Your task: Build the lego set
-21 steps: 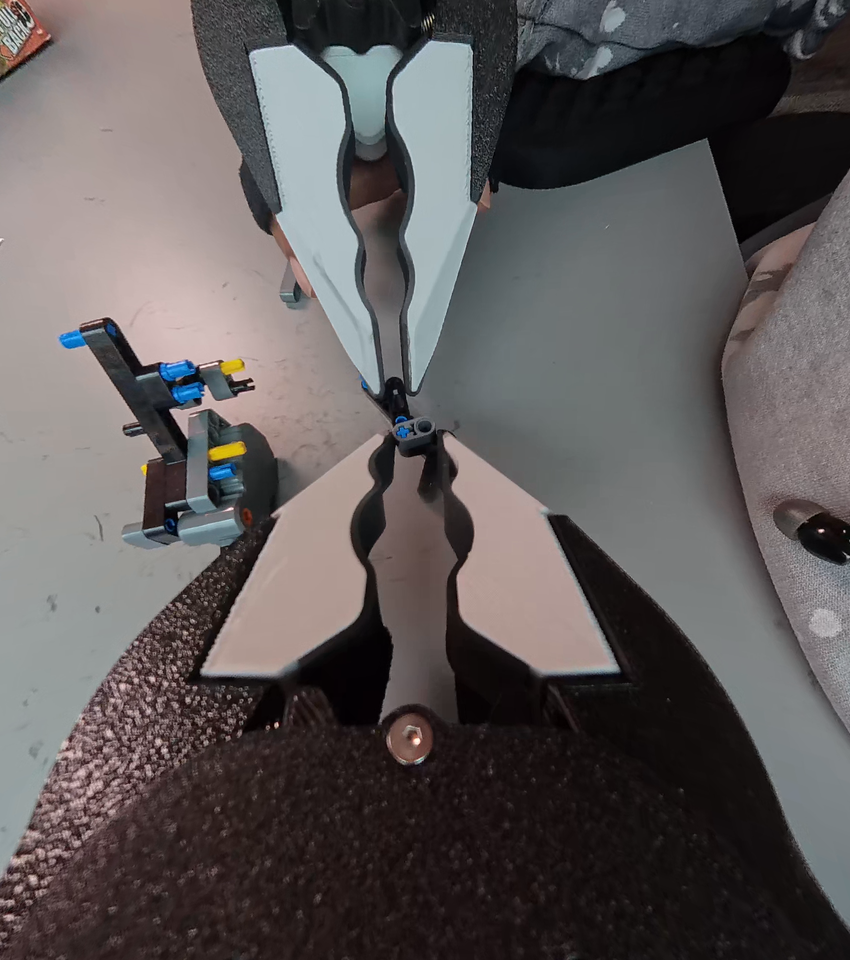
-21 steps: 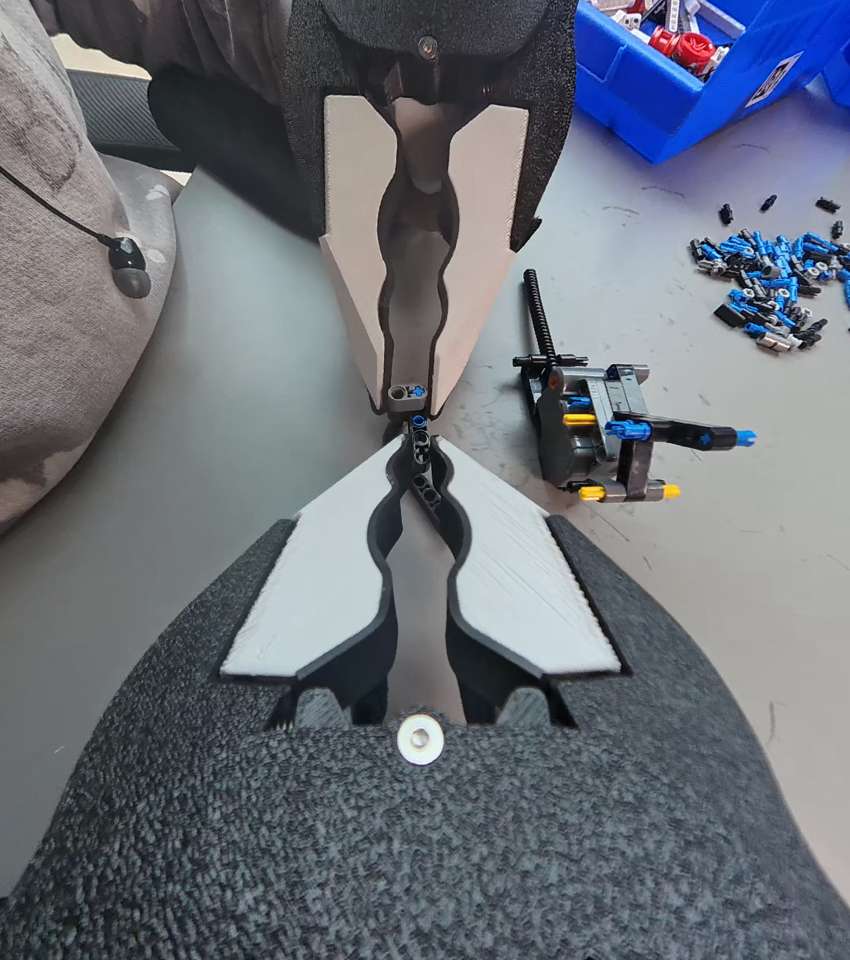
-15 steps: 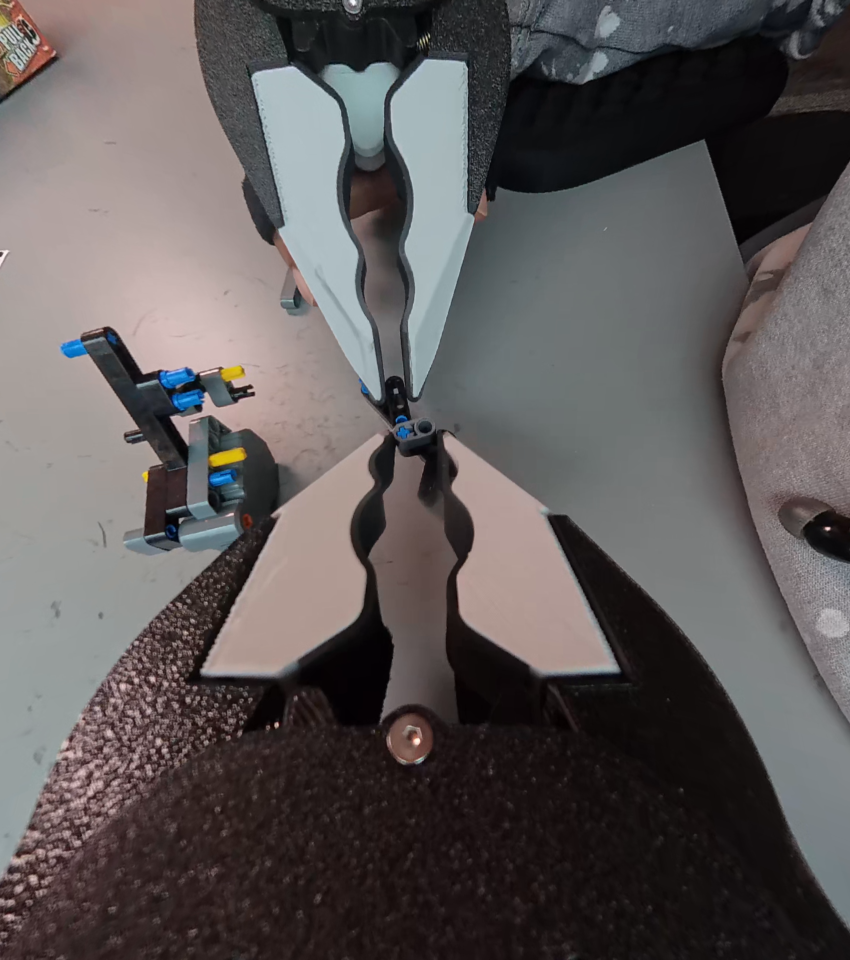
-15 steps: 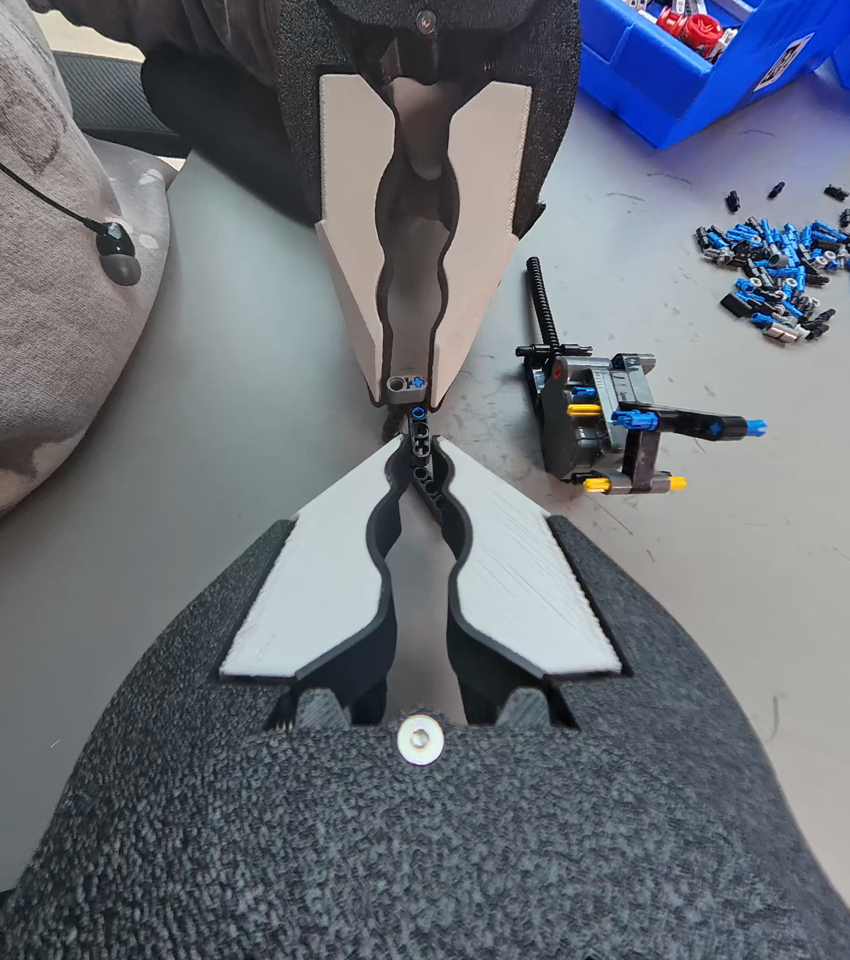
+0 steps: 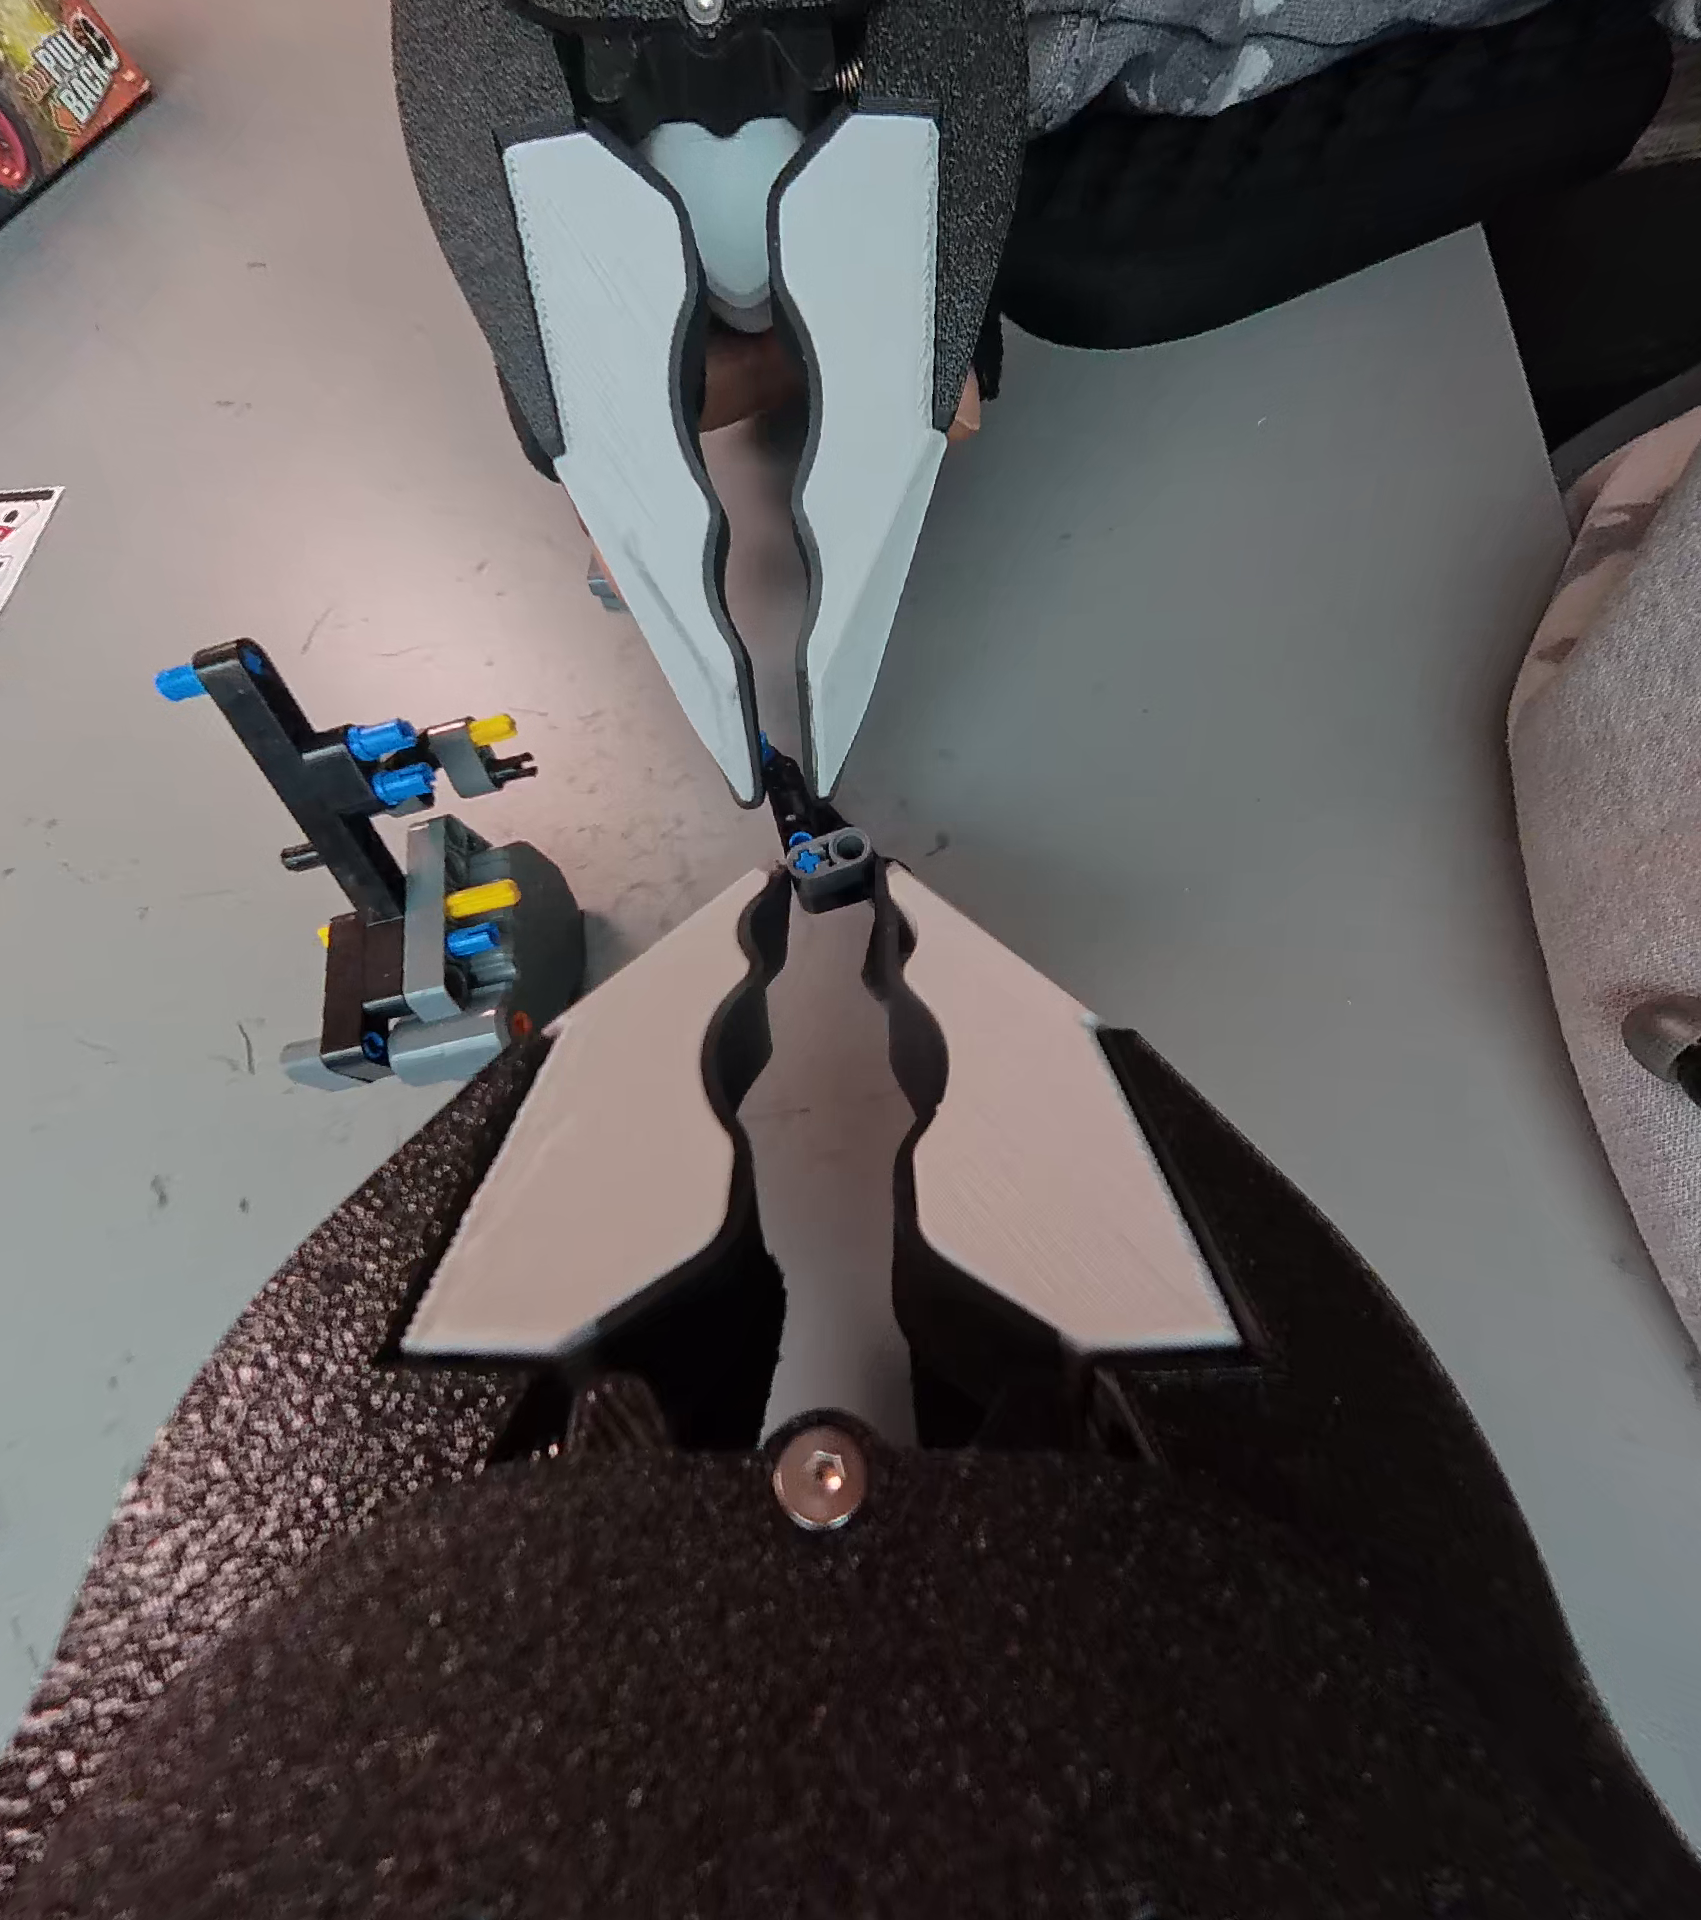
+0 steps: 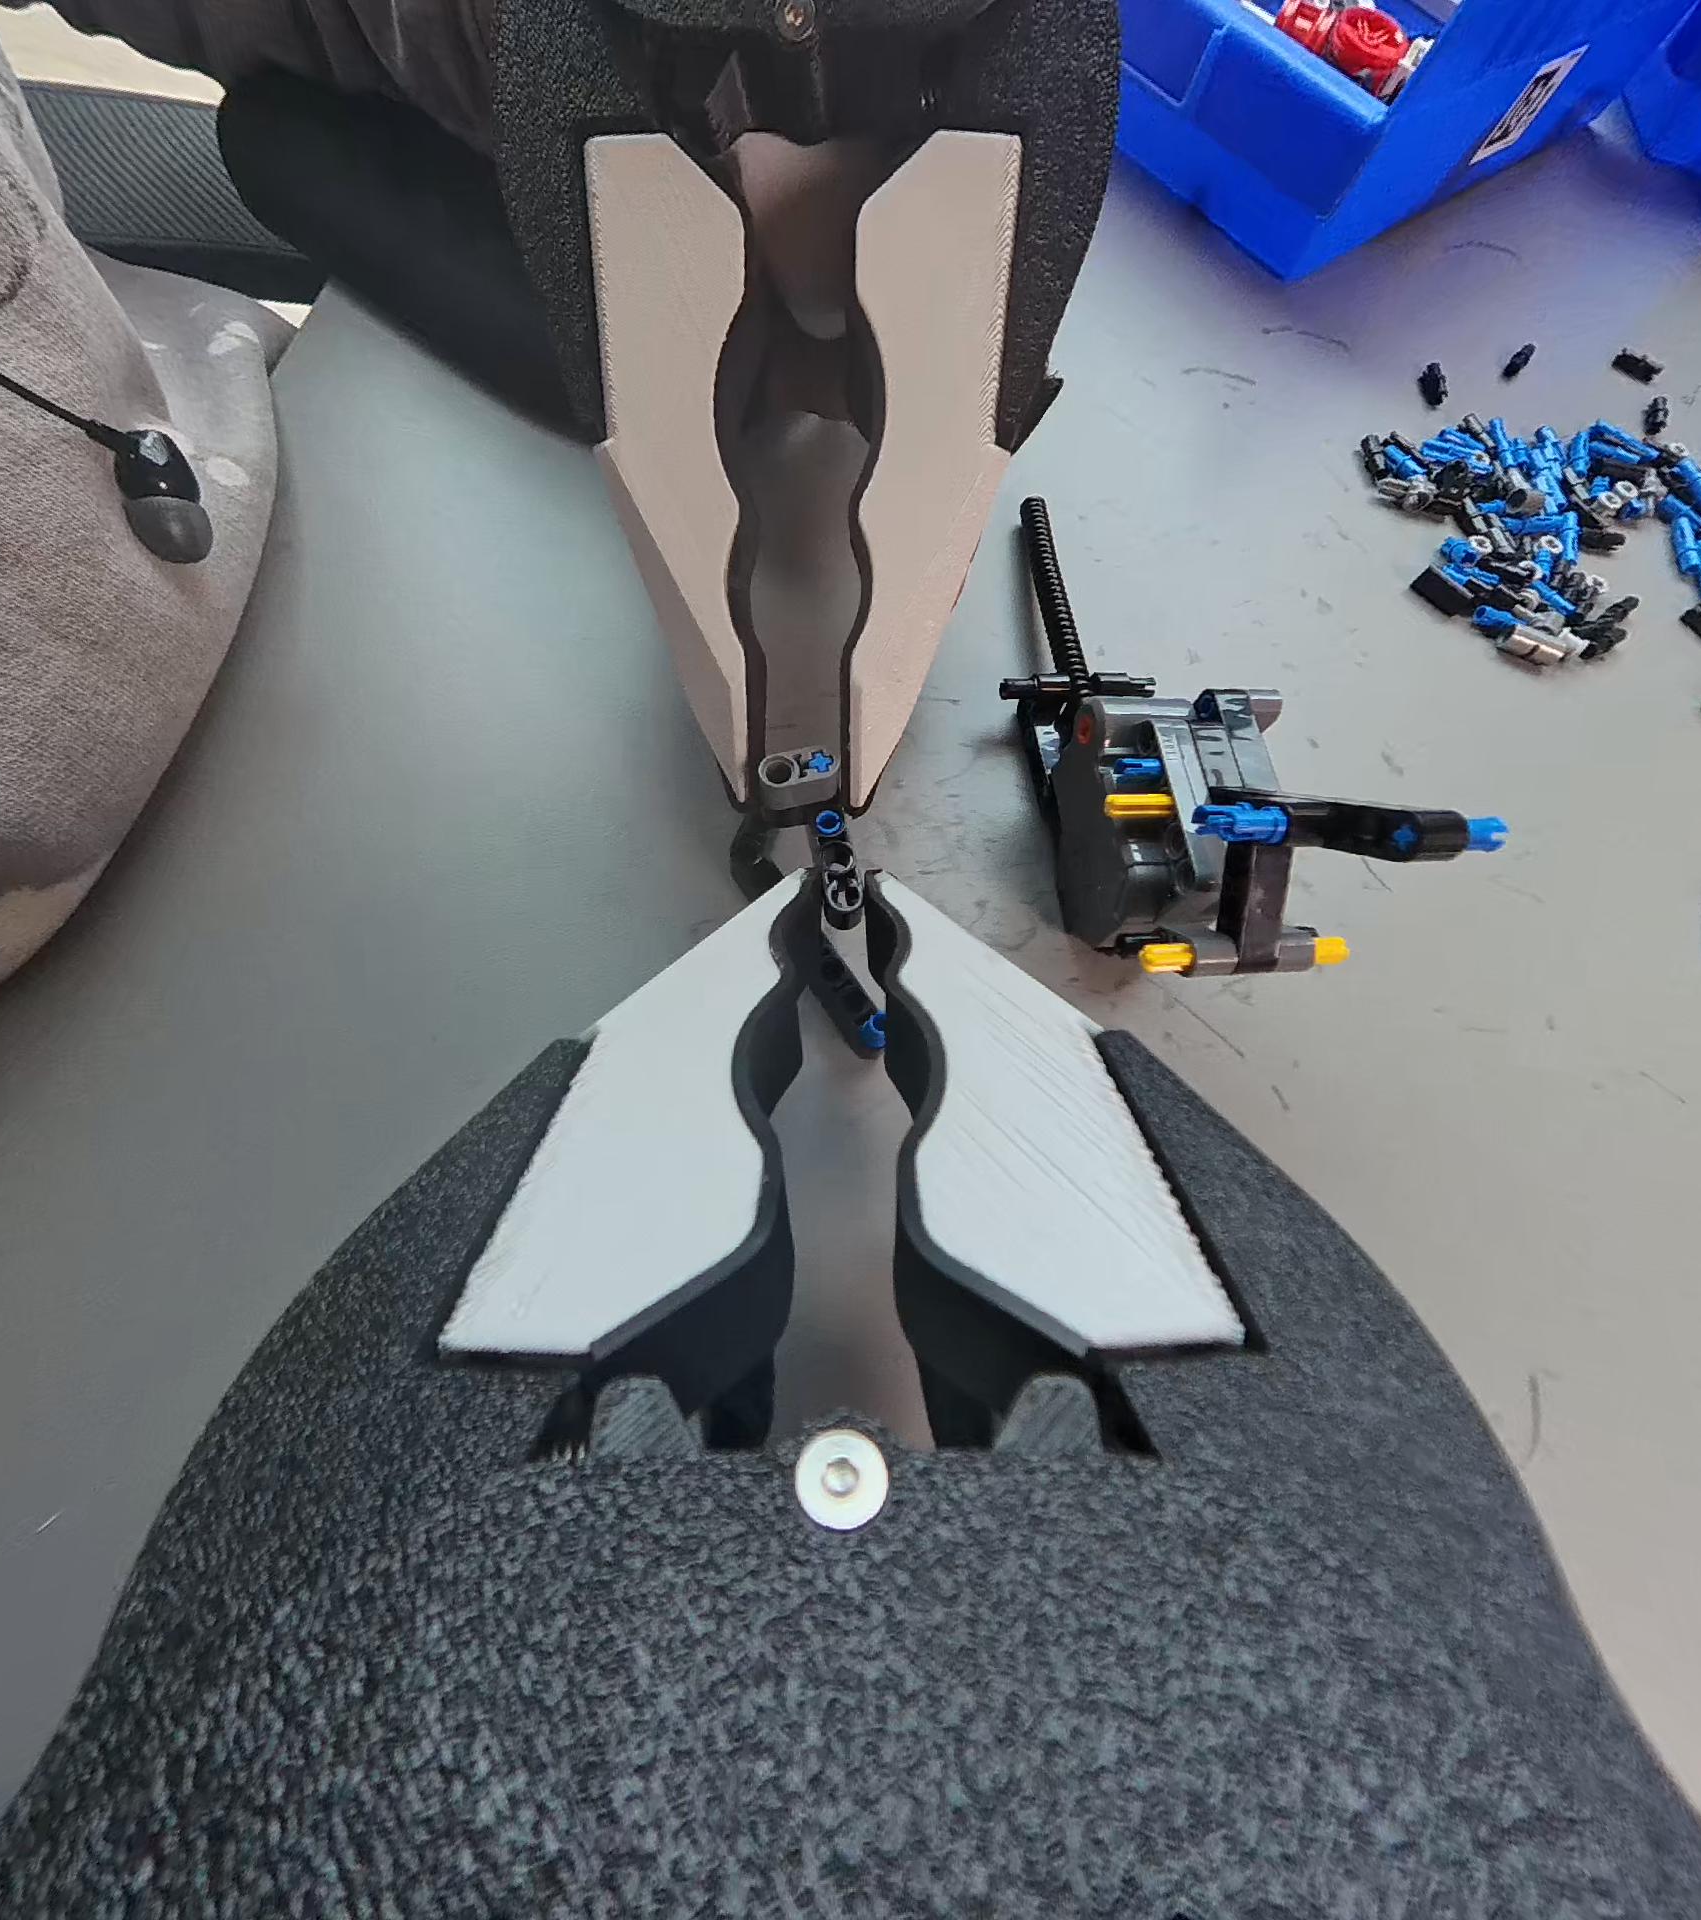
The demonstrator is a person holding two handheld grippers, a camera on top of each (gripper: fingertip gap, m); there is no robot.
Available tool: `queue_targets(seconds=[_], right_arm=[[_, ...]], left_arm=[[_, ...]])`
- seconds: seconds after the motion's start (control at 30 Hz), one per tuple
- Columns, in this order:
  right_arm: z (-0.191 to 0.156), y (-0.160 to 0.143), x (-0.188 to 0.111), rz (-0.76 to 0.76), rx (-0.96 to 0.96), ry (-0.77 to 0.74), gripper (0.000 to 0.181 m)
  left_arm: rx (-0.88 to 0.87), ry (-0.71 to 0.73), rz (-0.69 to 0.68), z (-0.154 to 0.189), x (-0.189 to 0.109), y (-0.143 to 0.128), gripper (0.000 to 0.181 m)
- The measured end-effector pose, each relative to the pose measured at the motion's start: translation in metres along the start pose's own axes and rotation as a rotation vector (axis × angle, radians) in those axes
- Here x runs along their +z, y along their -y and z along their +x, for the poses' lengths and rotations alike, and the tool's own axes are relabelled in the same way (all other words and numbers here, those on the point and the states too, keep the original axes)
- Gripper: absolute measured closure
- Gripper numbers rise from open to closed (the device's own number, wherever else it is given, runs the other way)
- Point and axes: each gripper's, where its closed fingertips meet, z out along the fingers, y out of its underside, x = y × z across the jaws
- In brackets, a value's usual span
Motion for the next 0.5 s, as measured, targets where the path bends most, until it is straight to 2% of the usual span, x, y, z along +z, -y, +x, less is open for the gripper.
queue_targets(seconds=[0.03,0.5], right_arm=[[0.0002,-0.0002,0.0001,0.0,0.002,0.001,0.173],[0.003,-0.0032,-0.0003,-0.004,0.026,-0.005,0.173]], left_arm=[[-0.001,0.0,-0.002,0.0,0.0002,0.0,0.165],[-0.026,0.032,-0.052,-0.0035,0.0001,0.0019,0.165]])
